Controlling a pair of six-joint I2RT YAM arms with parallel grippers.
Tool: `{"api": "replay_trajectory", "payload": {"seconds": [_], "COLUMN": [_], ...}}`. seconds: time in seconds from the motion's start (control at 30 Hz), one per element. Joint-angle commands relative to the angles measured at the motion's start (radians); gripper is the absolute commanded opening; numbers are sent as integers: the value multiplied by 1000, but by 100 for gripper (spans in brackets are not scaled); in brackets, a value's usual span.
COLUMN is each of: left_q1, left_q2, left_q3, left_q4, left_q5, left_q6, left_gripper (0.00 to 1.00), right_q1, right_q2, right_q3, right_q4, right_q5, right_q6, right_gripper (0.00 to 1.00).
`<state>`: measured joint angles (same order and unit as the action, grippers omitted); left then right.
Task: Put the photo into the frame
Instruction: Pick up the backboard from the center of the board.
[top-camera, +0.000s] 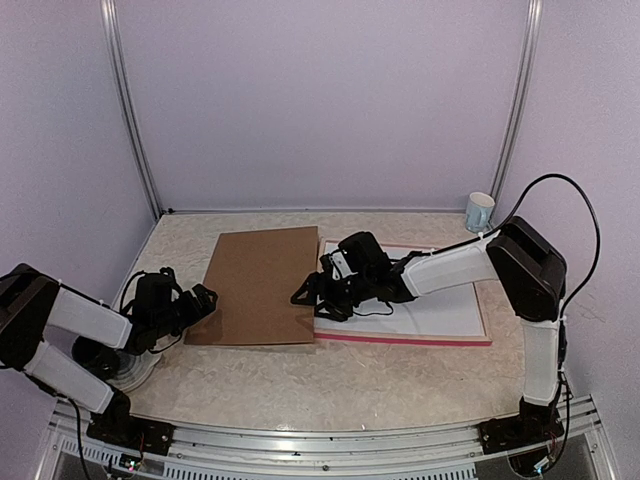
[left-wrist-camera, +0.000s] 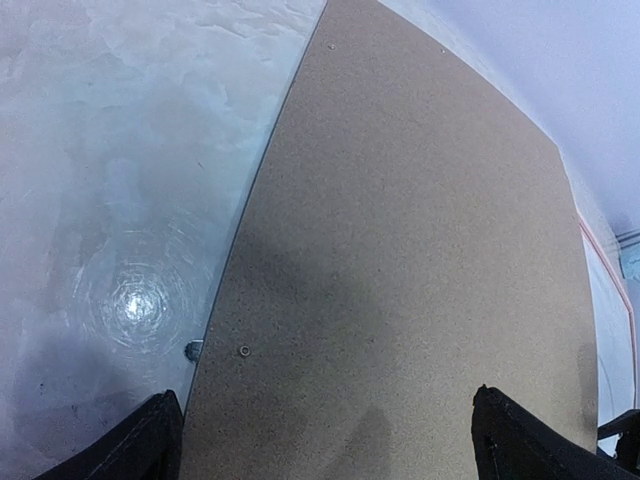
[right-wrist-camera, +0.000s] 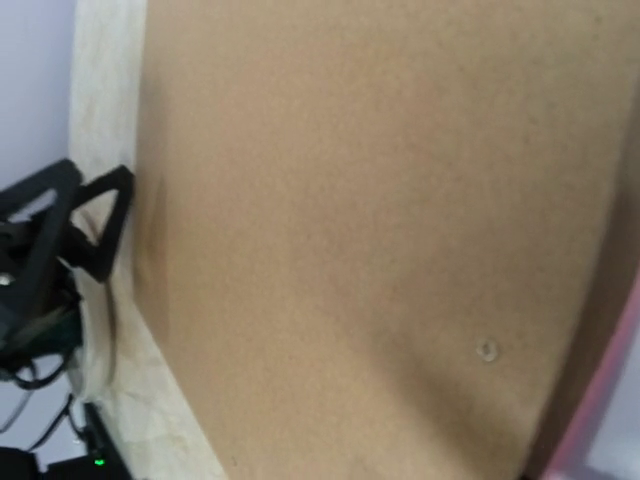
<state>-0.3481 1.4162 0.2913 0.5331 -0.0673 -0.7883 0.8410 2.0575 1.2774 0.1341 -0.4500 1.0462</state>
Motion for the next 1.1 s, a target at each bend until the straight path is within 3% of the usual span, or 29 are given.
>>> {"api": "replay_trajectory", "payload": {"seconds": [0.0, 0.27, 0.53, 0.87, 1.07], "left_q1": [-14, -14, -17, -34, -66], "left_q2": [22, 15, 11, -25, -102], "left_q3": [-33, -38, -41, -44, -39], "left_q4": [-54, -56, -54, -70, -124], "left_q5": [73, 75, 77, 70, 17], "left_q6": [-29, -29, -35, -45, -20], "left_gripper": [99, 99, 99, 99, 99], "right_q1": [19, 19, 27, 32, 32], "right_q2": [-62, -18, 23, 49, 48], "right_q3": [-17, -44, -13, -26, -34], "right_q4": [226, 399, 372, 325, 335], "right_q5": [-116, -187, -183, -161, -164], "right_q6": [56, 150, 161, 191, 208], "right_gripper": [69, 64, 60, 31, 20]}}
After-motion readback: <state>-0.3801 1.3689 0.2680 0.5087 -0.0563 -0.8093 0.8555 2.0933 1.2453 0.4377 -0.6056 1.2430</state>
